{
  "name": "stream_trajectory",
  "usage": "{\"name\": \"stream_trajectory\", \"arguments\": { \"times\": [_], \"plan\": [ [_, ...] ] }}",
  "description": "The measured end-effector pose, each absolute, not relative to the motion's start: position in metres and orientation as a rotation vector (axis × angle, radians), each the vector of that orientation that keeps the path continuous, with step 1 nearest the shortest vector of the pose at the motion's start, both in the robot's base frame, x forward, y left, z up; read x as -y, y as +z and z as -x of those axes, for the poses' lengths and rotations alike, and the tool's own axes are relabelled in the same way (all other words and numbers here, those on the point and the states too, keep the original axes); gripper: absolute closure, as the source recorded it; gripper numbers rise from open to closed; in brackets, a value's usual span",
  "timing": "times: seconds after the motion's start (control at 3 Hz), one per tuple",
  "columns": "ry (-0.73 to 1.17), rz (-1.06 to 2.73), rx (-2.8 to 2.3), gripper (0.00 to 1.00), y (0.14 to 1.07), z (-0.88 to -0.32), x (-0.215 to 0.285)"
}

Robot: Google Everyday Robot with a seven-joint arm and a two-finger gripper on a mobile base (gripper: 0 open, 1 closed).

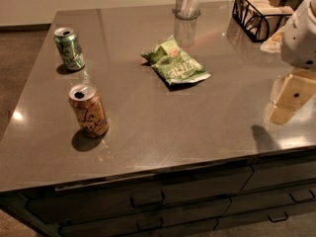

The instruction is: Pick green jalapeno chip bag

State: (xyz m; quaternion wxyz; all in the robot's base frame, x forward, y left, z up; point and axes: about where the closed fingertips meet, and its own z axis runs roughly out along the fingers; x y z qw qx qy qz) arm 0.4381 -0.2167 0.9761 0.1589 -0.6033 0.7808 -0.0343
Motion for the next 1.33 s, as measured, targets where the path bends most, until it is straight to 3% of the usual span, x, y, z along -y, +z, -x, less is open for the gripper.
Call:
{"name": "stream_trajectory", "arguments": {
  "times": [0.67, 1.33],
  "plan": [
    [-0.07, 1.679, -2.29, 0.0, 0.974, -0.456, 0.219],
    [0.037, 1.477, -2.292, 0.0, 0.96, -0.547, 0.21]
  ]
}}
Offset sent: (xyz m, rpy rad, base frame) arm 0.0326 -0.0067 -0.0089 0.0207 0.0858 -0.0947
